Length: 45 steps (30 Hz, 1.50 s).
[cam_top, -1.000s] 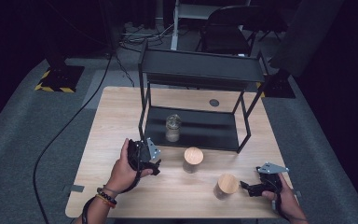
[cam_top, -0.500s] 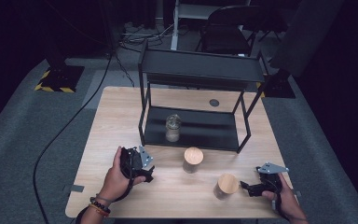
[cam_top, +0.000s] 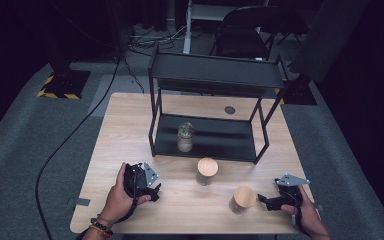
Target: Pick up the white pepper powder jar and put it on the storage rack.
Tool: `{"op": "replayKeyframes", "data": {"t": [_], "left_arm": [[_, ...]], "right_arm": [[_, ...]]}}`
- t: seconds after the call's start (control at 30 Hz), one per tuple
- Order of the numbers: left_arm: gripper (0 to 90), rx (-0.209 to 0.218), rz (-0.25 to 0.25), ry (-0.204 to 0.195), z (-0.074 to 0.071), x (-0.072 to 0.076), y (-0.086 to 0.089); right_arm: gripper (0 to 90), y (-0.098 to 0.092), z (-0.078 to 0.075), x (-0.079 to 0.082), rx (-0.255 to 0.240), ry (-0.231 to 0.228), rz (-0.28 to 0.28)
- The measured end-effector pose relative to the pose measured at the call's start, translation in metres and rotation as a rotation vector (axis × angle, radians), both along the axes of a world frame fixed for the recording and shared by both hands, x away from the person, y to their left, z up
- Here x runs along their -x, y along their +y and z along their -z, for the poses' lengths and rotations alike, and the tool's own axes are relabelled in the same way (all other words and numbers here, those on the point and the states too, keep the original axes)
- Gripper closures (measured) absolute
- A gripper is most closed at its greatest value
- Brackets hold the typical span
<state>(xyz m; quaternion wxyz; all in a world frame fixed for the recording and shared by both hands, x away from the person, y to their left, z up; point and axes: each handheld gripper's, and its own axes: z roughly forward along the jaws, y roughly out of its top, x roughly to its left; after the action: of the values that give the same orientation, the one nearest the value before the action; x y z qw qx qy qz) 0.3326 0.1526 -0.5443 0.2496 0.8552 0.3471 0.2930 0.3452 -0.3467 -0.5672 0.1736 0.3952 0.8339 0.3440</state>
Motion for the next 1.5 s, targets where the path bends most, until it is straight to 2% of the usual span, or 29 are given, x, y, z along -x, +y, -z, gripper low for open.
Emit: {"op": "replayKeyframes", "data": {"t": [0.13,0.2,0.33,0.5,0.87,1.03,1.23,1.37,1.4,1.5], "left_arm": [[3.1,0.014,-0.003,0.004,0.004,0.002,0.005],[3.1,0.004,-0.009,0.005,0.006,0.003,0.007],[3.0,0.033,-0.013,0.013,0.008,0.005,0.012],[2.9,0.036,-0.017,0.035,0.014,0.008,0.016],[2.5,0.141,-0.041,0.071,0.02,0.014,0.03],[2.2,0.197,-0.05,0.107,0.022,0.015,0.04],[2.1,0.229,-0.054,0.128,0.024,0.015,0.044],[2.1,0.281,-0.057,0.158,0.027,0.015,0.05],[2.0,0.296,-0.059,0.177,0.027,0.014,0.052],[0.0,0.293,-0.057,0.184,0.027,0.013,0.054]], "right_arm": [[0.0,0.0,0.0,0.0,0.0,0.0,0.0],[0.0,0.0,0.0,0.0,0.0,0.0,0.0],[0.0,0.0,0.0,0.0,0.0,0.0,0.0],[0.0,0.0,0.0,0.0,0.0,0.0,0.0],[0.0,0.0,0.0,0.0,0.0,0.0,0.0],[0.0,0.0,0.0,0.0,0.0,0.0,0.0],[0.0,0.0,0.0,0.0,0.0,0.0,-0.001],[0.0,0.0,0.0,0.0,0.0,0.0,-0.001],[0.0,0.0,0.0,0.0,0.0,0.0,-0.001],[0.0,0.0,0.0,0.0,0.0,0.0,-0.001]]}}
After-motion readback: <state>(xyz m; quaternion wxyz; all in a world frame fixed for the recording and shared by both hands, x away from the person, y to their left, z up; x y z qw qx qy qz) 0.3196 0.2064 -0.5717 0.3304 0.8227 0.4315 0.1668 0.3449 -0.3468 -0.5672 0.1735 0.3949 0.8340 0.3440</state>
